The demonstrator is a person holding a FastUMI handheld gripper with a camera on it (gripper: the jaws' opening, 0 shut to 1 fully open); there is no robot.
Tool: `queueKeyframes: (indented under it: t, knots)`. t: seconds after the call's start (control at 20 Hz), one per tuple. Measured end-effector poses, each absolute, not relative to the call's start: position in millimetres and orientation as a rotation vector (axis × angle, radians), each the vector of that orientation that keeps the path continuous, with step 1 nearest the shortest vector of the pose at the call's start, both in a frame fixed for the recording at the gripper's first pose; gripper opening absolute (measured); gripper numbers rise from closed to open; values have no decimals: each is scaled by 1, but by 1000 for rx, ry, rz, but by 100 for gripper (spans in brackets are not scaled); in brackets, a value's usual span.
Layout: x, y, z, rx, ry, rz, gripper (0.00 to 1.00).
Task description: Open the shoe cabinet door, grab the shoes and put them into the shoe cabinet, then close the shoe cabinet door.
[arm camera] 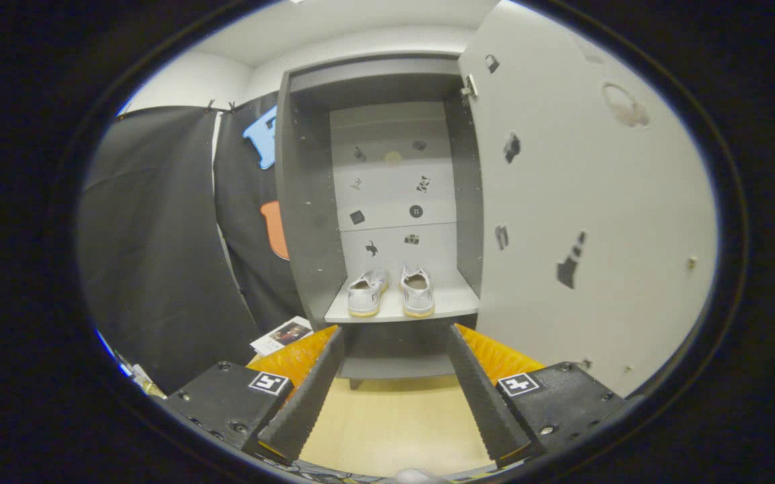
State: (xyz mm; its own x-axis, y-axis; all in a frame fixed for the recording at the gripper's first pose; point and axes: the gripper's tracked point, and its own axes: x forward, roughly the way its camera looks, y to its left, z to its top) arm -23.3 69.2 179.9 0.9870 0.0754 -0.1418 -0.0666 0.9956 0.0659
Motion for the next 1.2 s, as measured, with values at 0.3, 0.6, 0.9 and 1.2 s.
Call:
queueKeyframes:
  t: [0.3, 0.6, 0.9, 1.2]
  knots:
    - [-143, -13, 192, 33, 95, 49, 98]
    - [-218, -114, 190, 30, 86, -44, 98]
    - [-215, -205, 200, 41, 58, -171, 99]
    - [-153, -228, 211, 58, 51, -203, 99]
